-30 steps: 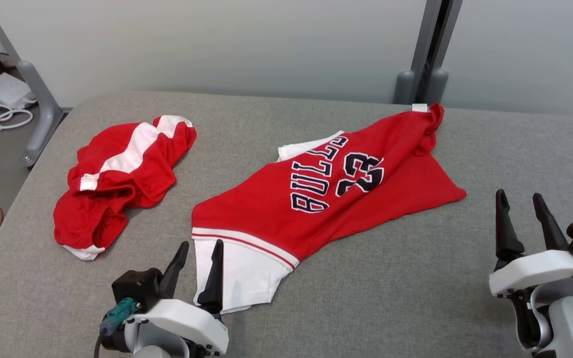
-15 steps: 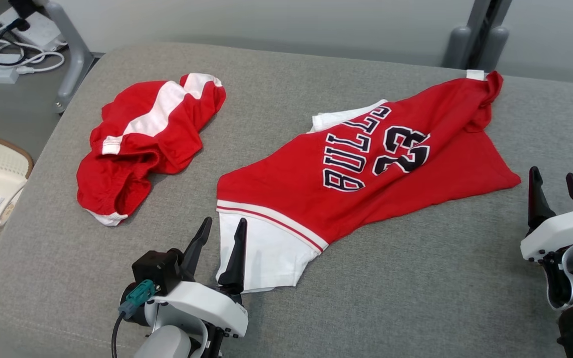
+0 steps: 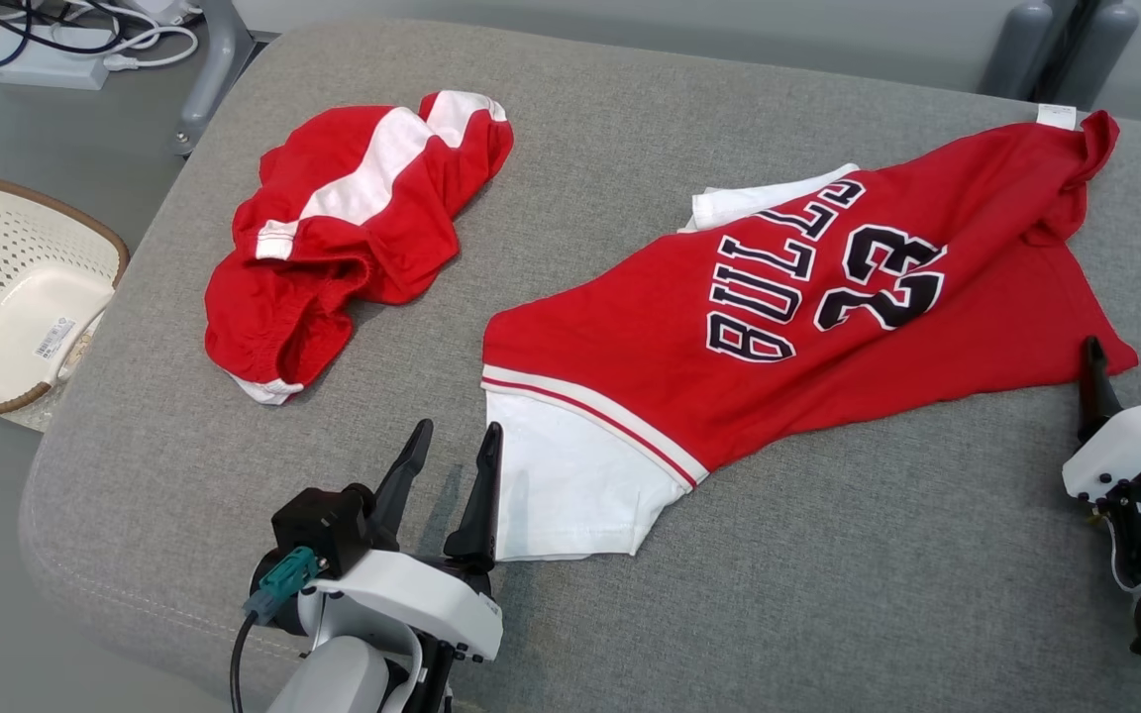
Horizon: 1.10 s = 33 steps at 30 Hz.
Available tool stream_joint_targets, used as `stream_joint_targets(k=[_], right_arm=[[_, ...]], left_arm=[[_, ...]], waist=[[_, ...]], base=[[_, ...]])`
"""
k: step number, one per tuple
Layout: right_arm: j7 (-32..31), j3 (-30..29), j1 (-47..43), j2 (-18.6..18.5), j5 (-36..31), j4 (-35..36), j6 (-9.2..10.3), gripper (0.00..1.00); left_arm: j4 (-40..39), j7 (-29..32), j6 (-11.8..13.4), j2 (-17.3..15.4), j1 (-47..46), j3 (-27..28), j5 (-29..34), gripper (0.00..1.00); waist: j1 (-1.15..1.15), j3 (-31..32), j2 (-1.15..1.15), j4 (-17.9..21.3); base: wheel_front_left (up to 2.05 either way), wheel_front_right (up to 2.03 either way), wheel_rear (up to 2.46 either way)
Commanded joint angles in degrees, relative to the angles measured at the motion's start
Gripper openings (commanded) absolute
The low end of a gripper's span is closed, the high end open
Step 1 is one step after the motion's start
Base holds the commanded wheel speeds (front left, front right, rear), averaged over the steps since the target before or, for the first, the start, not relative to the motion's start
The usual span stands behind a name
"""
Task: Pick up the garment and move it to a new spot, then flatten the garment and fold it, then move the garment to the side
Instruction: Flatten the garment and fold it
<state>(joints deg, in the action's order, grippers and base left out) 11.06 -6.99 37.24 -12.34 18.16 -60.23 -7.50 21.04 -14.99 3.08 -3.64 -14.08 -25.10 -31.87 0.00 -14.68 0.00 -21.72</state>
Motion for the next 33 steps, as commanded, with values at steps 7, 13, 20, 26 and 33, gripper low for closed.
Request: stream_joint_targets(k=[7, 13, 20, 26, 33], right_arm=[[1.74, 2.26, 1.86, 0.59, 2.23, -2.78, 0.02, 0.00], [3.63, 3.25, 1.14, -0.12, 4.06, -1.97, 0.02, 0.00], [4.25, 2.96, -2.71, -0.73, 6.05, 2.36, 0.02, 0.00], [4.24, 1.05, -8.59, -0.39, 6.61, 6.53, 0.02, 0.00], [4.22, -1.48, -14.96, 0.94, 5.65, 8.79, 0.02, 0.00]], left_arm=[[0.76, -0.23, -0.80, 0.34, -0.63, 1.16, 1.14, 1.00], [1.50, -0.24, -1.16, 0.52, -0.33, 2.04, 1.65, 1.00], [1.95, -0.24, -1.45, 0.61, 0.68, 3.30, 1.57, 1.00], [2.28, -0.24, -1.96, 0.59, 2.04, 4.11, 1.18, 1.00], [2.13, -0.24, -1.81, 0.59, 3.35, 4.57, 0.30, 1.00]], waist=[[0.00, -0.13, 0.00, 0.04], [0.00, 1.26, 0.00, 2.57], [0.00, 4.08, 0.00, 8.16], [0.00, 6.22, 0.00, 13.15], [0.00, 8.28, 0.00, 16.95]], base=[[0.00, 0.00, 0.00], [0.00, 0.00, 0.00], [0.00, 0.00, 0.00], [0.00, 0.00, 0.00], [0.00, 0.00, 0.00]])
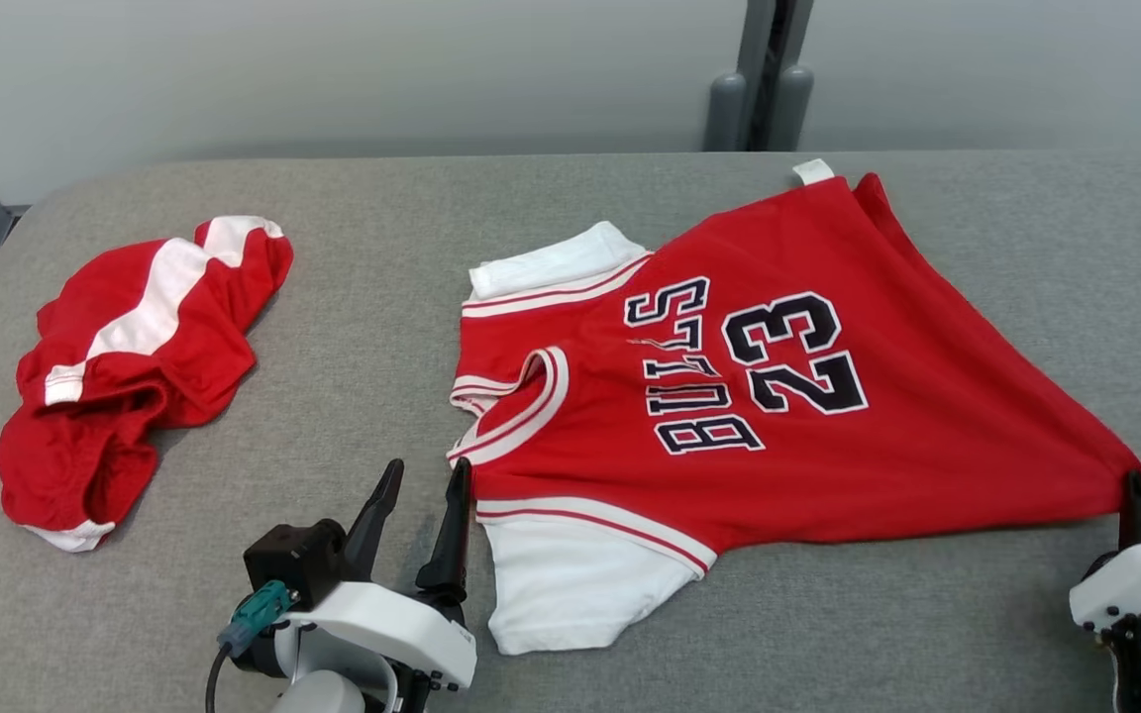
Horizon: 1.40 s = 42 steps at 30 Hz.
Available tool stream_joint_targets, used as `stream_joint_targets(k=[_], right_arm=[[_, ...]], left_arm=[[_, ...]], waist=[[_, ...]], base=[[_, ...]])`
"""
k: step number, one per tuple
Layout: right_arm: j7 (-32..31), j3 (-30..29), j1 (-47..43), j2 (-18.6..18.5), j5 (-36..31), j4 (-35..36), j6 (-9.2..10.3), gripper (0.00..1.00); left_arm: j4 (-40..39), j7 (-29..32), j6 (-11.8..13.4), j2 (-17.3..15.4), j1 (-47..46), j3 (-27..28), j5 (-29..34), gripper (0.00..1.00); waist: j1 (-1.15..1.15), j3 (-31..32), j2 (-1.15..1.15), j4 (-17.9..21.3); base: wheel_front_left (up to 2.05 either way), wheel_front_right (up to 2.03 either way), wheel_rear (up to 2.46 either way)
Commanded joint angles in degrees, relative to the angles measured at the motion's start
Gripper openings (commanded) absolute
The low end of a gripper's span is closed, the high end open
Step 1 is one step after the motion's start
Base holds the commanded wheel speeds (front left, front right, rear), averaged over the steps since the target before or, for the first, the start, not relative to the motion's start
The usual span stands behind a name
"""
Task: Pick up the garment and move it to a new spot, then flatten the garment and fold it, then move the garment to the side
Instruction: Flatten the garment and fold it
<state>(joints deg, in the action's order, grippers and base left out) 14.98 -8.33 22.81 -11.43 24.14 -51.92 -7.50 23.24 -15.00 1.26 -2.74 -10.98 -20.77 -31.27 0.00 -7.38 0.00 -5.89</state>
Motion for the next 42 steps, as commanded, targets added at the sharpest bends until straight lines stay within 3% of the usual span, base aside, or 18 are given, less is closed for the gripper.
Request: stream_joint_targets(k=[1, 2, 3, 4, 11, 23, 33, 42], right_arm=[[0.22, -0.27, -1.12, 0.43, -0.65, 0.82, 0.02, 0.00], [-0.14, -0.71, -1.69, 0.85, -0.69, 0.96, 0.02, 0.00], [-0.23, -1.10, -2.19, 1.00, -1.04, 1.24, 0.02, 0.22], [-0.21, -1.63, -2.46, 1.17, -1.20, 1.67, 0.02, 1.00], [-0.58, -0.50, -3.13, 4.07, -0.84, 6.36, 0.01, 1.00], [0.23, 12.13, -10.44, 5.10, 1.26, 25.04, 0.01, 1.00], [0.32, 10.53, -11.97, 5.49, -0.39, 27.86, 0.01, 1.00], [0.30, 5.86, -11.15, 6.76, -3.53, 26.64, 0.01, 1.00]], left_arm=[[-0.14, -0.23, 0.07, -0.28, 0.28, 0.26, -0.44, 1.00], [-0.12, -0.23, 0.06, -0.29, 0.43, 0.25, -0.52, 1.00], [0.03, -0.23, 0.02, -0.30, 0.58, 0.18, -0.47, 1.00], [0.18, -0.23, -0.03, -0.29, 0.67, 0.09, -0.39, 1.00], [1.08, -0.23, -0.28, -0.29, 0.91, -0.05, 0.13, 1.00], [2.02, -0.22, -0.64, -0.26, 2.88, 1.41, 0.95, 1.00], [4.50, 2.86, -1.05, -0.40, 4.37, -2.23, -2.21, 1.00], [3.70, 13.20, -5.73, -1.72, 6.63, -6.65, -5.30, 1.00]], waist=[[0.00, 1.14, 0.00, 1.44], [0.00, 1.34, 0.00, 1.73], [0.00, 1.54, 0.00, 1.96], [0.00, 1.68, 0.00, 2.12], [0.00, 2.89, 0.00, 2.03], [0.00, 4.75, 0.00, -0.72], [0.00, 4.28, 0.00, -2.12], [0.00, 3.67, 0.00, -2.36]], base=[[0.00, 0.00, 0.00], [0.00, 0.00, 0.00], [0.00, 0.00, 0.00], [0.00, 0.00, 0.00], [0.00, 0.00, 0.00], [0.00, 0.00, 0.00], [0.00, 0.00, 0.00], [0.00, 0.00, 0.00]])
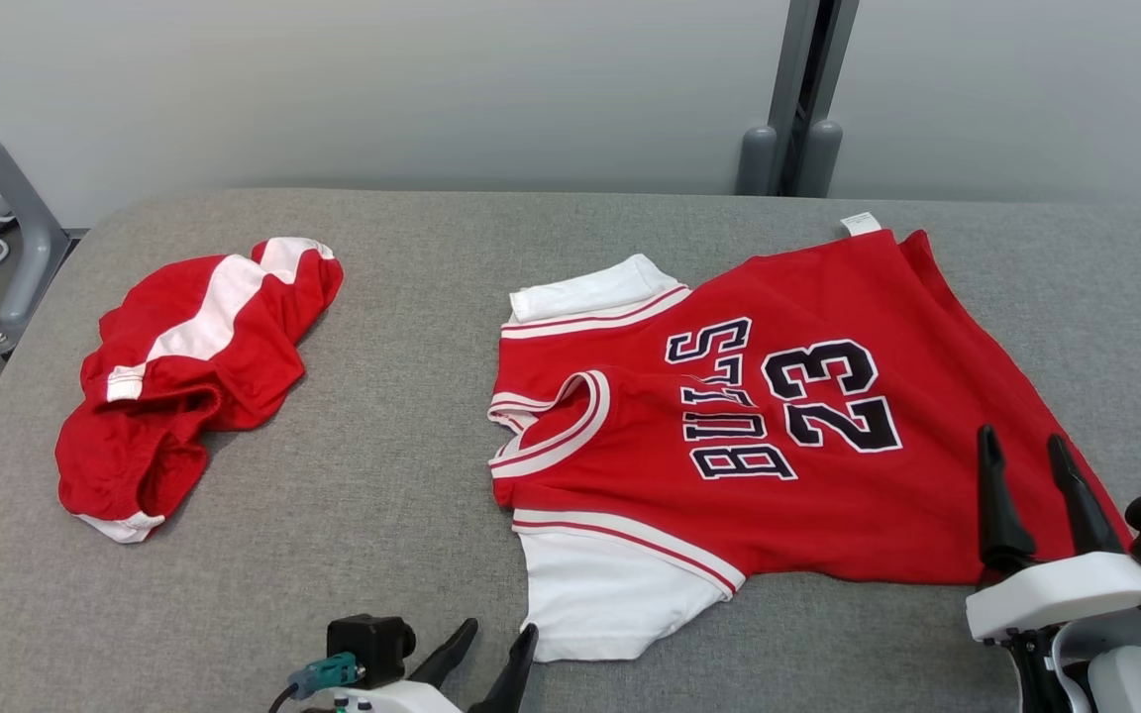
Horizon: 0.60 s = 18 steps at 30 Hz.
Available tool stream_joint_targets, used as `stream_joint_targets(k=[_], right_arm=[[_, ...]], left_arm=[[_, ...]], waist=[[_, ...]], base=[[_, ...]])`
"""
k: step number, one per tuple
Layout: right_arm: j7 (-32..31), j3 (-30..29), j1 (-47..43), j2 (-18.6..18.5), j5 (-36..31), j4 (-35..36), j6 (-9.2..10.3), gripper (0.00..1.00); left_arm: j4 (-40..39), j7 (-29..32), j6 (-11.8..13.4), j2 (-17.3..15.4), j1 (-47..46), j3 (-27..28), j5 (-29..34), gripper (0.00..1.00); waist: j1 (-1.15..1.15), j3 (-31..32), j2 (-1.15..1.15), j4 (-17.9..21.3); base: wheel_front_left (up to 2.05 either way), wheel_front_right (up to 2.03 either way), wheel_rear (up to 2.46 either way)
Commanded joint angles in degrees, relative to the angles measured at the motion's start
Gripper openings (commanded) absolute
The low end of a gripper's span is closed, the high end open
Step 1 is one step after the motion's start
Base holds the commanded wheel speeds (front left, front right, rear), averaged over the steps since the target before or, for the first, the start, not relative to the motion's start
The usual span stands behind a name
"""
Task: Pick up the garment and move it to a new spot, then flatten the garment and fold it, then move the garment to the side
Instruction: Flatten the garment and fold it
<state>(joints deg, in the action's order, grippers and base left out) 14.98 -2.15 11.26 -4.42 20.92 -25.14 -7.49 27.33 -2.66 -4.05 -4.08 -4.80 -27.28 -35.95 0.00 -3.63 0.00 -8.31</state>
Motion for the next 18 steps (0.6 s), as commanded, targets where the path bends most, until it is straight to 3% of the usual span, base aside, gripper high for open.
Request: stream_joint_targets(k=[1, 18], right_arm=[[0.30, -0.38, 0.45, -0.07, -0.50, -0.19, 0.00, 1.00], [0.31, -0.37, 1.41, 0.73, -1.92, -0.16, 0.00, 1.00]], left_arm=[[-0.53, 1.75, -0.47, -0.47, 0.58, -0.40, -0.77, 1.00], [0.18, 4.56, 1.47, 0.38, -1.86, -2.20, -2.70, 1.00]], waist=[[0.00, -0.14, 0.00, 0.06], [0.00, -1.52, 0.00, 1.77]], base=[[0.00, 0.00, 0.00], [0.00, 0.00, 0.00]])
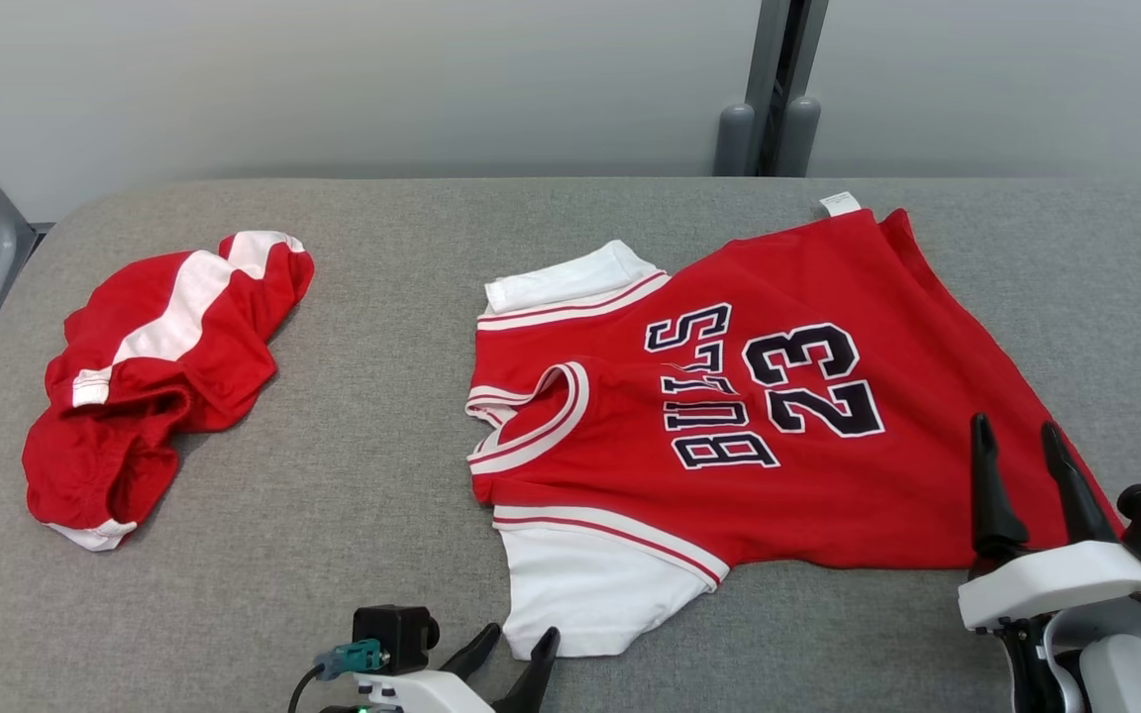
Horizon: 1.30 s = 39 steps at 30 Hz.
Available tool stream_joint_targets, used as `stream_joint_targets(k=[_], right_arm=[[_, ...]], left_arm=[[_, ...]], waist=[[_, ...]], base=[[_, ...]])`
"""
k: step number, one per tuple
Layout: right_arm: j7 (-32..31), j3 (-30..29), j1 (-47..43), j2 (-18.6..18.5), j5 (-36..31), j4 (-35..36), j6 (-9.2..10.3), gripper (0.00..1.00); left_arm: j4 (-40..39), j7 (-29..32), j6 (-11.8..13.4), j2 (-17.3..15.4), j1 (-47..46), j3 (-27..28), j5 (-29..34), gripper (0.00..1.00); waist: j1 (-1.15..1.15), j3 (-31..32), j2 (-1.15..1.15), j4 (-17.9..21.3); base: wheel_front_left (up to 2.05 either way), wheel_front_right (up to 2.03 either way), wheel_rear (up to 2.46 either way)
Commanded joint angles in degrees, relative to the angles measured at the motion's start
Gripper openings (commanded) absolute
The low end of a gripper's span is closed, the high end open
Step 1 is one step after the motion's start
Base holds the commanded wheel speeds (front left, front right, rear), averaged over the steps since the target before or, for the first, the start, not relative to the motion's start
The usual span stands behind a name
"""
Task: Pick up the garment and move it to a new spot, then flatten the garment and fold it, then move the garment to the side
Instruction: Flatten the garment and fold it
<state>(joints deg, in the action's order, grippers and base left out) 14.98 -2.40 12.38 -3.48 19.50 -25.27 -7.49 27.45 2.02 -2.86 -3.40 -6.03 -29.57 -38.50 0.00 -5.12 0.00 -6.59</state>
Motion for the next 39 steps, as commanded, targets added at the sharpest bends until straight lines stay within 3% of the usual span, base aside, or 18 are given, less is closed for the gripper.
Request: stream_joint_targets(k=[1, 3, 4, 5, 6, 18, 30, 39], right_arm=[[0.30, -0.13, 0.34, -0.19, -0.59, -0.07, 0.00, 1.00], [0.31, -0.26, 0.46, -0.14, -0.56, -0.15, 0.00, 1.00], [0.30, -0.34, 0.52, -0.12, -0.61, -0.15, 0.00, 1.00], [0.31, -0.41, 0.53, -0.10, -0.66, -0.14, 0.00, 1.00], [0.30, -0.49, 0.51, -0.08, -0.71, -0.13, 0.00, 1.00], [0.31, -3.43, -0.48, 0.02, -1.85, -0.77, 0.00, 1.00], [-1.31, -15.62, 0.42, 0.47, -4.86, -10.58, 0.00, 1.00], [-1.37, -14.79, 2.59, 0.42, 2.60, -18.84, 0.00, 1.00]], left_arm=[[0.33, -0.21, 0.31, -0.24, -0.74, -0.04, -0.42, 1.00], [0.80, -0.35, 0.14, -0.12, -1.21, -0.36, -0.74, 1.00], [1.02, -0.22, -0.02, -0.07, -1.40, -0.50, -1.05, 0.89], [1.22, -0.19, -0.13, -0.03, -1.53, -0.66, -1.18, 0.41], [1.39, -0.12, -0.21, 0.03, -1.59, -0.83, -1.47, 0.00], [-2.51, -2.47, -2.03, -0.69, -1.91, 0.37, -4.02, 0.00], [-12.51, -8.58, -2.43, -2.60, -1.77, 6.40, -7.68, 0.00], [-13.59, -8.22, -2.23, -3.00, -0.30, 5.83, -7.76, 0.00]], waist=[[0.00, -0.06, 0.00, 0.17], [0.00, -0.14, 0.00, 0.37], [0.00, -0.17, 0.00, 0.45], [0.00, -0.18, 0.00, 0.51], [0.00, -0.18, 0.00, 0.56], [0.00, 0.46, 0.00, 0.38], [0.00, 0.86, 0.00, 2.29], [0.00, 1.23, 0.00, 2.47]], base=[[0.00, 0.00, 0.00], [0.00, 0.00, 0.00], [0.00, 0.00, 0.00], [0.00, 0.00, 0.00], [0.00, 0.00, 0.00], [0.00, 0.00, 0.00], [0.00, 0.00, 0.00], [0.00, 0.00, 0.00]])
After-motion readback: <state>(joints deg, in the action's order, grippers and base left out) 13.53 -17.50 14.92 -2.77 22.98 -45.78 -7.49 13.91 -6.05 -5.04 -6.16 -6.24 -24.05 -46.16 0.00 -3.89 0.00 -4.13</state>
